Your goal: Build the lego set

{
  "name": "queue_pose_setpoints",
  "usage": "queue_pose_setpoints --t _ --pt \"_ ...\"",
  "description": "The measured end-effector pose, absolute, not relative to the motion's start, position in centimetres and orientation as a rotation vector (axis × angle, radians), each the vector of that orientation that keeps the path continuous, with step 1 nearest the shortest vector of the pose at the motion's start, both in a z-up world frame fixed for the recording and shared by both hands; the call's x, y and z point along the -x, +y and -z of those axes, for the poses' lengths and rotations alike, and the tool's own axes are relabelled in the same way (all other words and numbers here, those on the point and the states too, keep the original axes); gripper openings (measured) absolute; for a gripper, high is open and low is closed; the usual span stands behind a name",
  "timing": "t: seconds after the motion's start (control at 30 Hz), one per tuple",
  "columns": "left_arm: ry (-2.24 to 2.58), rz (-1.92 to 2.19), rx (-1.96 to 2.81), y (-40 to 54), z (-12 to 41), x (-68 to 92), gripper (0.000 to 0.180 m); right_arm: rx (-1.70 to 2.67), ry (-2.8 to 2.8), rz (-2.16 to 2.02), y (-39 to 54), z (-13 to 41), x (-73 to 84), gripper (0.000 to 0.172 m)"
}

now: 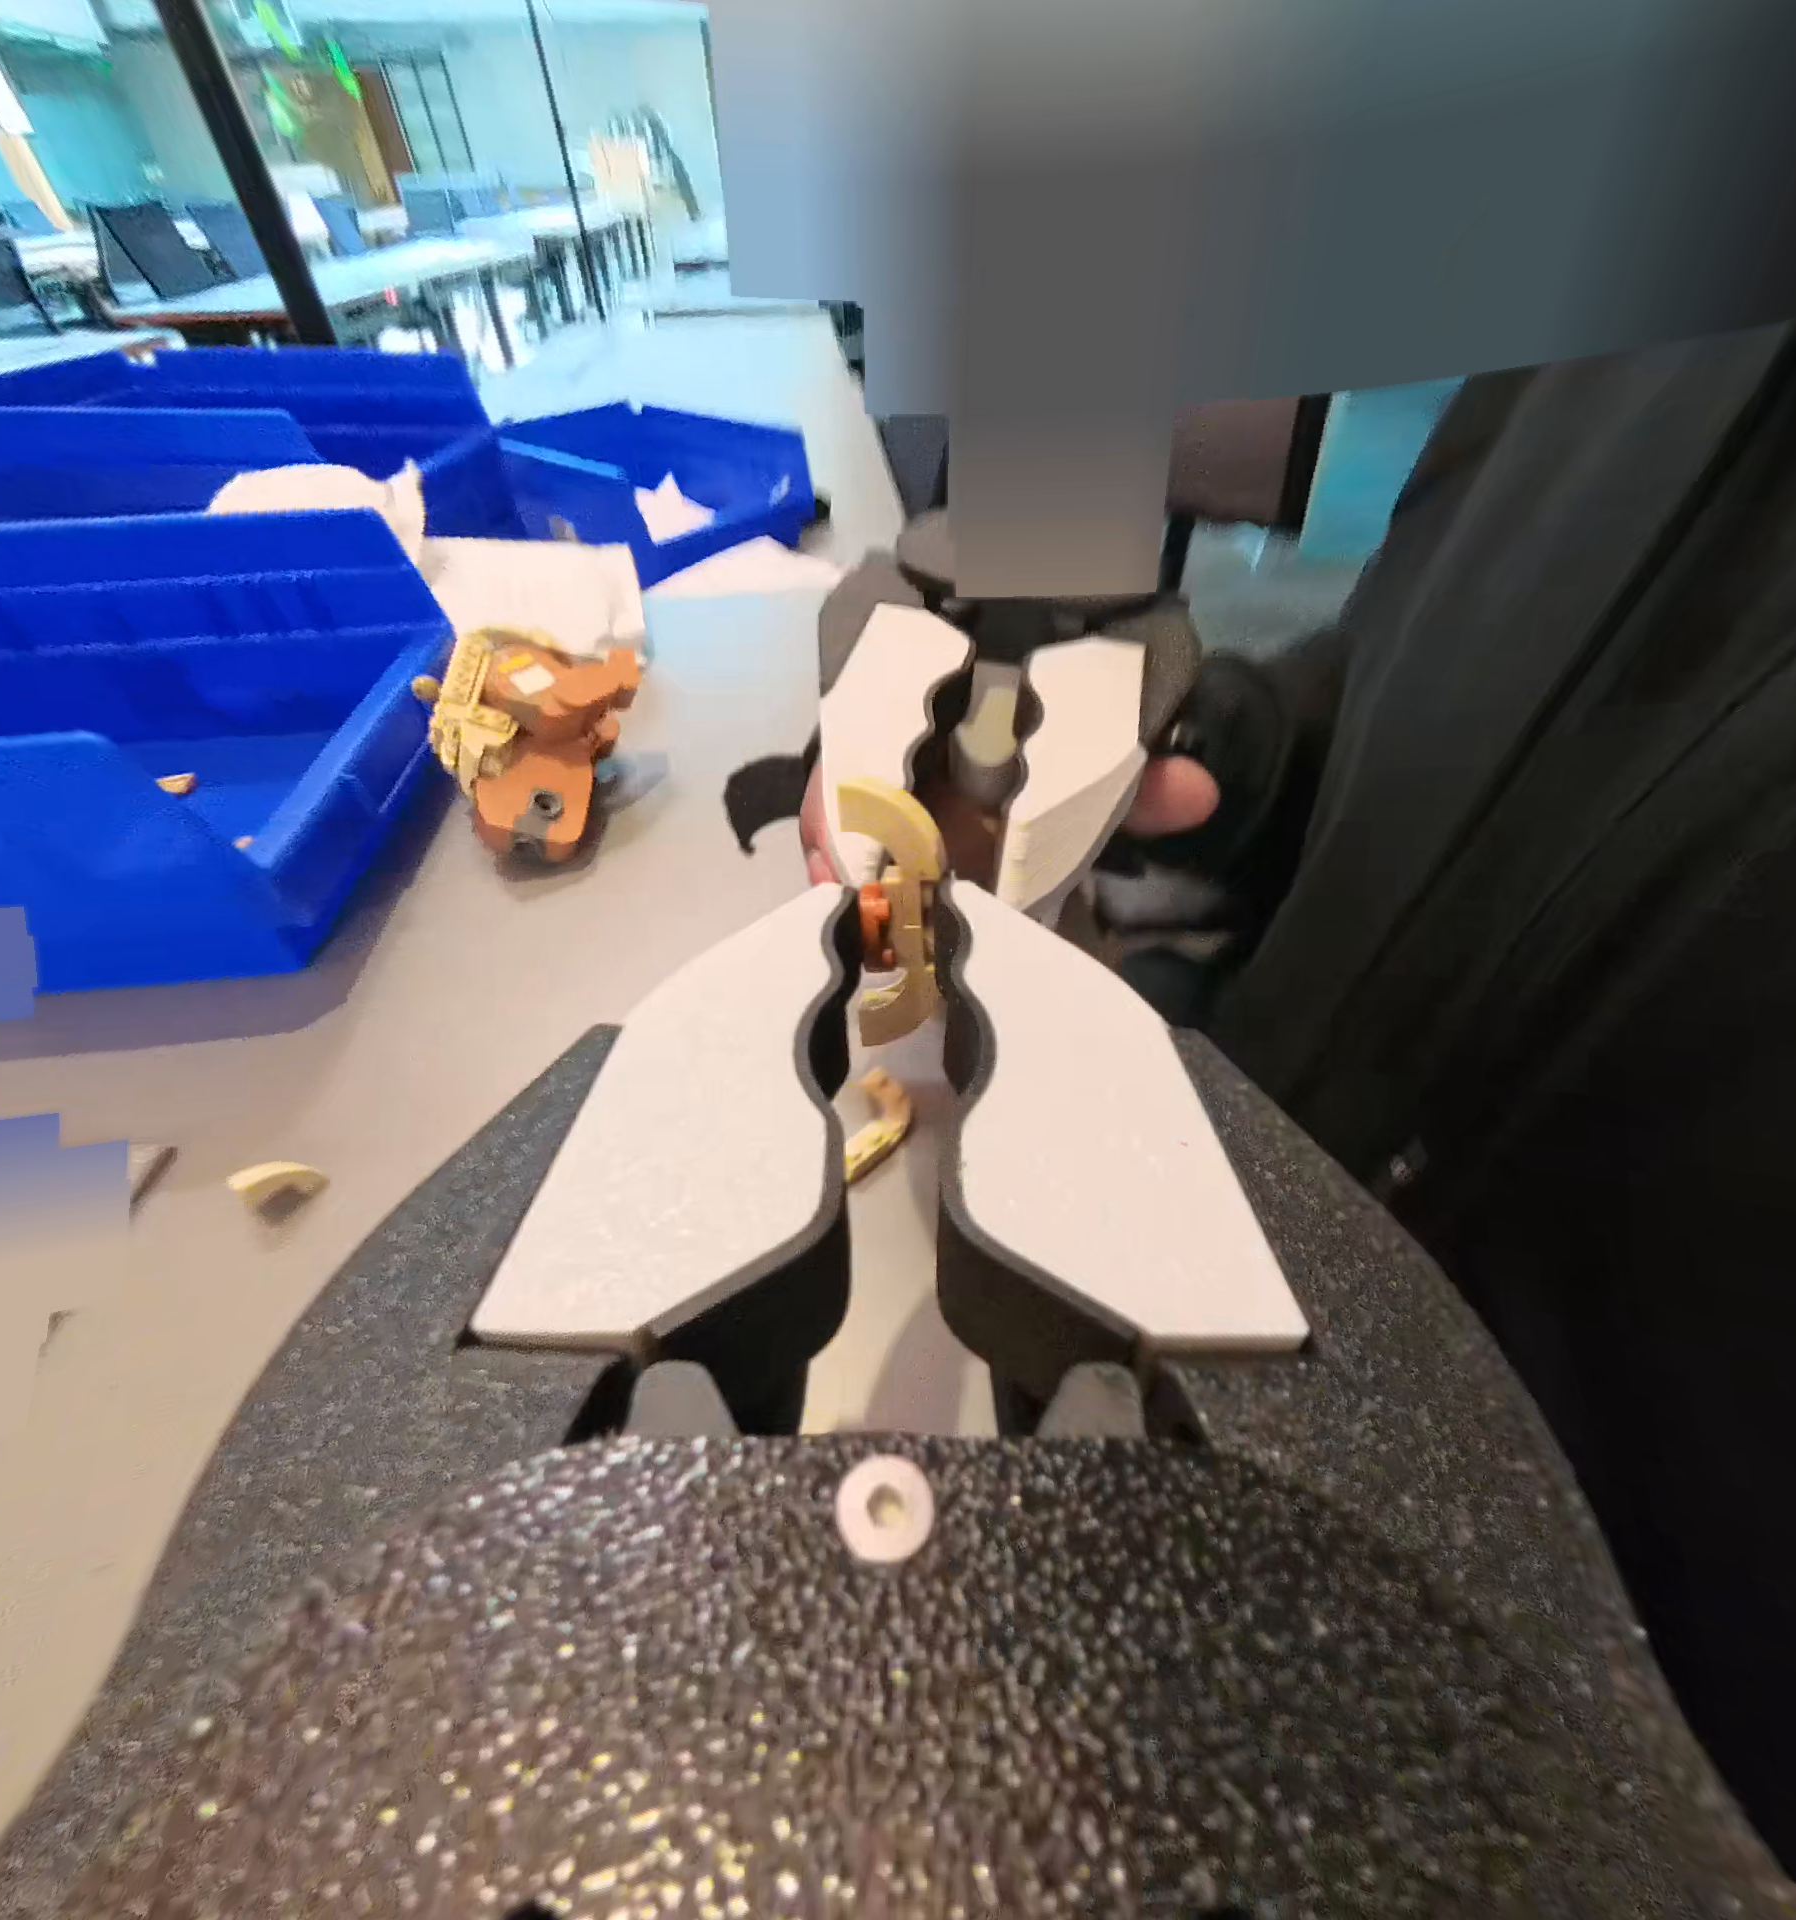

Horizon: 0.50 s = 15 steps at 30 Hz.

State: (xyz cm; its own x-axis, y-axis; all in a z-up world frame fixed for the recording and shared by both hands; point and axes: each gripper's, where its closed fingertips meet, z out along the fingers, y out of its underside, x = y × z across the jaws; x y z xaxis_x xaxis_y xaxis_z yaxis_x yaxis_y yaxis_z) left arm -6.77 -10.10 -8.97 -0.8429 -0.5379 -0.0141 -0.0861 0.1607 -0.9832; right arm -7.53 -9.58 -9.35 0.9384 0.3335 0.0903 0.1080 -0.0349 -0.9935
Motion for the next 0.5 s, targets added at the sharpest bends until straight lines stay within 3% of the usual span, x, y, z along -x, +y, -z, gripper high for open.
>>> queue_pose_setpoints --t 0.17,0.5 --pt "1.882 2.025 0.623 -9.5 7.4 7.5 0.013 1.56 -0.292 -0.267 -9.2 7.1 7.8 0.013" --pt "1.799 2.06 0.436 -10.3 6.6 8.7 0.012 1.58 -0.348 -0.273 -9.3 6.3 9.6 0.011"
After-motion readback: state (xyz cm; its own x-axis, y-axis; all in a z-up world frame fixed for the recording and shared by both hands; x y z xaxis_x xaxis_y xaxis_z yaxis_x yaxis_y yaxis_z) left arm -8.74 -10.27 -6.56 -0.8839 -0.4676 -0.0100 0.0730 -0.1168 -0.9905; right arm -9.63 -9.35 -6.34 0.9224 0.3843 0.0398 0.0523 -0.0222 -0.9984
